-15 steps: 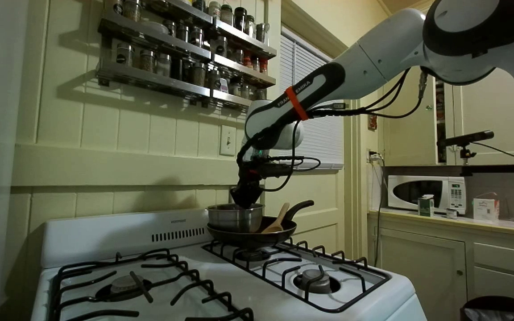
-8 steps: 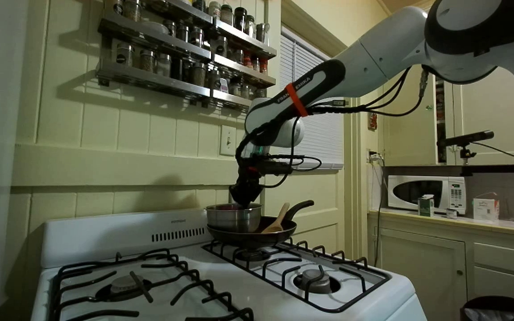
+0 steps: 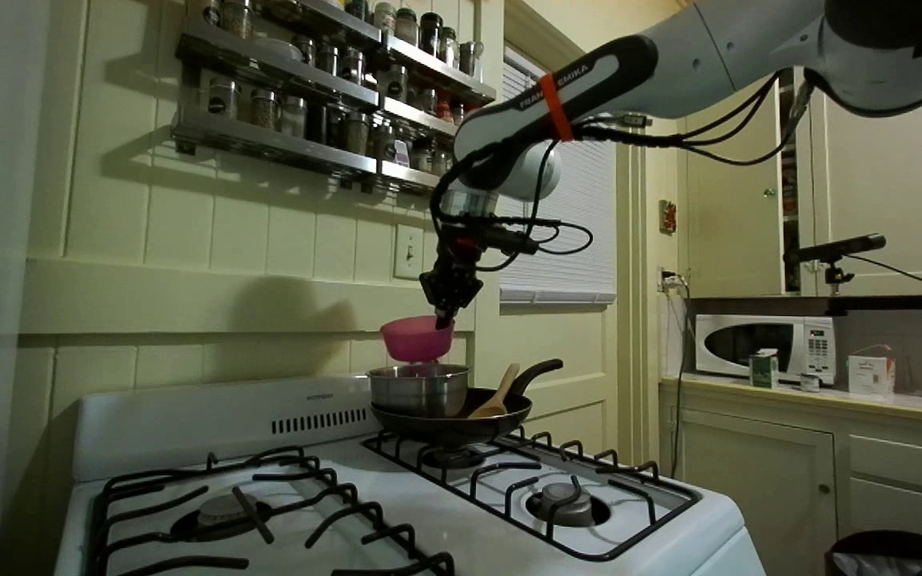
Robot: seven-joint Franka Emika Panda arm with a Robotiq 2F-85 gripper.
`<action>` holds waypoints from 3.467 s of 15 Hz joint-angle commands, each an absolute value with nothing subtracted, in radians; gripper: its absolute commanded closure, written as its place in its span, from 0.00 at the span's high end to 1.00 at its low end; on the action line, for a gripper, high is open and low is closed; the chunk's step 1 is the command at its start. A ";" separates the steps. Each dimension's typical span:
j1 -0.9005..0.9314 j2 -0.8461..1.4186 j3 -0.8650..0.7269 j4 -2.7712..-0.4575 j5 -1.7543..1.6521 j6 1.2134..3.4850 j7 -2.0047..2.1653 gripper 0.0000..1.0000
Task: Take the pink bowl out of the silver bowl
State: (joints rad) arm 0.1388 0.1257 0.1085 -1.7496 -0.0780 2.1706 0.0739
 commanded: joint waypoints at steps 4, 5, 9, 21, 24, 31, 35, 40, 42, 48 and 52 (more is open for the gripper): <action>0.188 0.081 0.192 -1.749 0.056 2.099 0.029 0.01; 0.199 0.086 0.209 -1.754 0.091 2.097 0.013 0.01; 0.233 0.106 0.262 -1.765 0.211 2.013 -0.062 0.01; 0.250 0.119 0.295 -1.843 0.343 1.949 -0.208 0.01; 0.263 0.115 0.309 -1.879 0.339 1.979 -0.244 0.01; 0.282 0.101 0.338 -1.975 0.363 2.079 -0.364 0.01; 0.287 0.103 0.352 -2.032 0.364 2.191 -0.411 0.01; 0.285 0.106 0.370 -2.087 0.396 2.278 -0.474 0.01; 0.285 0.103 0.373 -2.103 0.394 2.296 -0.492 0.01; 0.287 0.104 0.380 -2.109 0.406 2.294 -0.512 0.36; 0.289 0.078 0.383 -2.092 0.396 2.273 -0.510 0.66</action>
